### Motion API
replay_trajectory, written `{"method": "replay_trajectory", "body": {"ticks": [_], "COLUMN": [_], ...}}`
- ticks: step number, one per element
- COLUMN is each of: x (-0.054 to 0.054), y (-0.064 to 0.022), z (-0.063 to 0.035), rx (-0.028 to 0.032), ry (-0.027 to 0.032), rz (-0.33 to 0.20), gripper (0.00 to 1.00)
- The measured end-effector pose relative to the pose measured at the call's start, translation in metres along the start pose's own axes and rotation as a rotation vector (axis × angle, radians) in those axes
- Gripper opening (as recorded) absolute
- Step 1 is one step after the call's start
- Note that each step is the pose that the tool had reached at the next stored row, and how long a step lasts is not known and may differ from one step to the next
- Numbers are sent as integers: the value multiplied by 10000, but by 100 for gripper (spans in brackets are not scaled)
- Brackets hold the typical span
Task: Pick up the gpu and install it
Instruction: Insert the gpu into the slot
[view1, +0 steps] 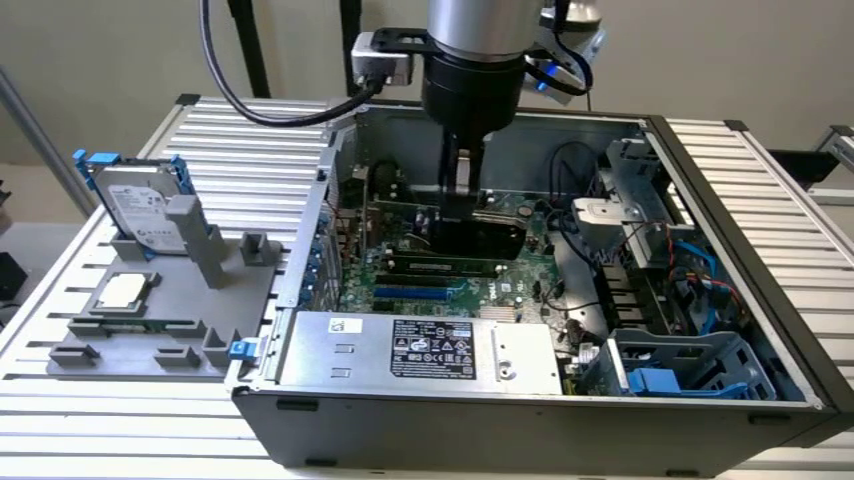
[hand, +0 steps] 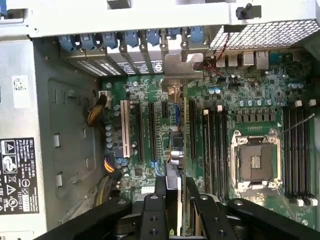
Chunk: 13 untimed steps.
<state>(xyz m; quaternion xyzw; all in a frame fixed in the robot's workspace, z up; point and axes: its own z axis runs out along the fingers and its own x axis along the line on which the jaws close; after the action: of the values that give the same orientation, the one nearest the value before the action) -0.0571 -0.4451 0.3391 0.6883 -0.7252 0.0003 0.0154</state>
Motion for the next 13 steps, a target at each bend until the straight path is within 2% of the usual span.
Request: {"method": "replay_trajectory", "body": {"ticks": [3, 9, 11, 13], "x": [1, 7, 9, 8], "y": [32, 190, 226, 240], "z": [41, 121, 153, 190], "rx": [70, 296, 343, 360], "ry": [-18, -71, -86, -105], "rz": [-158, -164, -162, -162], "gripper": [0, 0, 0, 0]}}
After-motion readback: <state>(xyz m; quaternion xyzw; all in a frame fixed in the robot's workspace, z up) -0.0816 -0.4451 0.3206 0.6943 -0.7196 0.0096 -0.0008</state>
